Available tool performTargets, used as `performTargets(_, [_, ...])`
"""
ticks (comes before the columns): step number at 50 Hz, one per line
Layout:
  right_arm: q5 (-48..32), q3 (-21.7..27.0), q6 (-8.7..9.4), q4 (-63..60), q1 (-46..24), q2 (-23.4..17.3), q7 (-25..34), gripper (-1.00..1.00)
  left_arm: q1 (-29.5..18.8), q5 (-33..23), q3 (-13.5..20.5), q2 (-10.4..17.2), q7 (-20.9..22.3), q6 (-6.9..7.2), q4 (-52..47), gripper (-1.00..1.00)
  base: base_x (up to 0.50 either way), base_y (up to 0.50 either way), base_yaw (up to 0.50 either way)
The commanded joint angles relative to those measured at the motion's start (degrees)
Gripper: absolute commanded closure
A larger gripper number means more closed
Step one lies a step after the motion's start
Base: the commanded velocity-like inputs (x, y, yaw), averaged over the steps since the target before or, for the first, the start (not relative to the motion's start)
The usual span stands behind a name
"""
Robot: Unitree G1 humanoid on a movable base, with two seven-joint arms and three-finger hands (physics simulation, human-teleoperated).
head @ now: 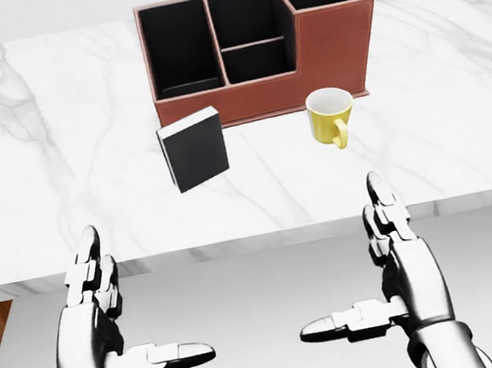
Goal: Pick up the book and place it in the caddy.
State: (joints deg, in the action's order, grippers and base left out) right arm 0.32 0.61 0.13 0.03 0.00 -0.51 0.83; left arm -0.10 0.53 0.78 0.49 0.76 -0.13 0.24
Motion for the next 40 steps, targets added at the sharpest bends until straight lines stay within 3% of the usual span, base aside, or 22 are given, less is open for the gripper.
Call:
performTargets(1, [-0.34, 0.61, 0.69, -0.95, 0.46, -0.61, 1.84, -1.00, -0.10, 0.80, 1.38, 0.67, 1.44, 0.01, -0.02, -1.00, 0.00, 0.00, 0.00])
performTargets(4, [-0.47, 0.68, 1.57, -2.12, 0.74, -0.57, 2.02, -1.00, -0.14, 0.61, 1.48, 0.71, 1.40, 0.02, 0.02, -1.00, 0.00, 0.00, 0.00])
performTargets(19, [1.43, 1.18, 1.62, -5.36, 1.54, -0.17, 2.73, -1.00, 0.61, -0.15, 1.39, 0.60, 1.33, 0.76, -2.39, -1.00, 0.00, 0.03, 0.00])
performTargets(21, [1.39, 1.41, 2.14, -5.70, 1.44, -0.25, 2.23, -1.00, 0.66, -0.12, 1.42, 0.61, 1.34, 1.08, -2.81, -1.00, 0.00, 0.50, 0.00])
performTargets(29, [1.00, 0.85, 1.60, -5.68, 1.68, -0.23, 2.43, -1.00, 0.33, -0.18, 1.51, 0.63, 1.27, 0.48, -1.99, -1.00, 0.00, 0.50, 0.00])
performTargets(40, [-1.12, -0.01, 1.10, -4.40, 1.20, -0.18, 1.83, -1.00, 0.68, -0.26, 1.50, 0.63, 1.19, 1.05, -2.86, -1.00, 0.00, 0.43, 0.00])
